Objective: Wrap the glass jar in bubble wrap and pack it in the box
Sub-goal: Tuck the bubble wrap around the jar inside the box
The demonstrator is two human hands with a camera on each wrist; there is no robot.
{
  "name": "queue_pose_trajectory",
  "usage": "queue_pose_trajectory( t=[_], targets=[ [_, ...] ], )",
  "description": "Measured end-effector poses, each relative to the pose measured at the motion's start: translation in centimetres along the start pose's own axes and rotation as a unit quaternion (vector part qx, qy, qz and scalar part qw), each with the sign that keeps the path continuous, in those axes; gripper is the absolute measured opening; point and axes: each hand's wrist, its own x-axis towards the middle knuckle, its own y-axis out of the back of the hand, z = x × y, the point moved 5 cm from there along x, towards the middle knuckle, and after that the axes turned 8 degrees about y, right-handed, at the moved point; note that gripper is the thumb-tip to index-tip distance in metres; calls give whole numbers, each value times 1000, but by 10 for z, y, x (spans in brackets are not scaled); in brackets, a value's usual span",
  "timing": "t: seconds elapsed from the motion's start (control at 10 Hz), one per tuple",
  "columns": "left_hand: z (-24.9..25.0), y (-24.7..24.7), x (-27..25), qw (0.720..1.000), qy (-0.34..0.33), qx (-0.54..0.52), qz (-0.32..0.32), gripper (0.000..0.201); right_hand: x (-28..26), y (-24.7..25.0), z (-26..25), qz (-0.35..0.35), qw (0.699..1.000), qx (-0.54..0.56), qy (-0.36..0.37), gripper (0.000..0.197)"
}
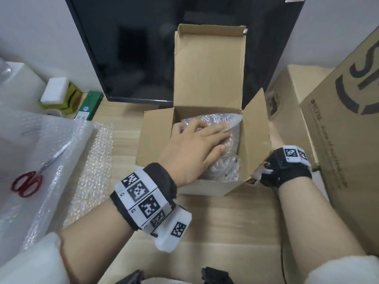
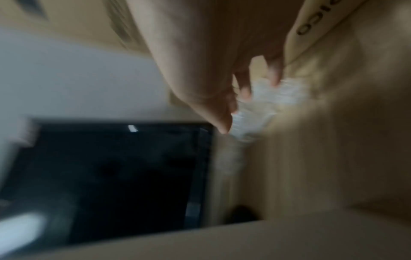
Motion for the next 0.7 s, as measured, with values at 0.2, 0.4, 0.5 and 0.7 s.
queue_pose_trajectory(
  t=[0.2, 0.4, 0.5, 0.7],
  targets=[
    [0, 3, -1, 1000, 0, -21, 18, 43, 2, -15, 8, -55, 943, -329, -14, 50],
    [1, 3, -2, 1000, 3, -17, 7, 44, -10, -12, 39, -17, 973, -221, -58, 35],
    [2, 2, -1, 1000, 6, -1, -13, 38, -13, -7, 50, 77, 987, -139, -20, 33],
    [2, 1, 1, 999, 8, 4, -34, 38, -48, 21, 1, 144, 959, 210, 122, 57]
  ],
)
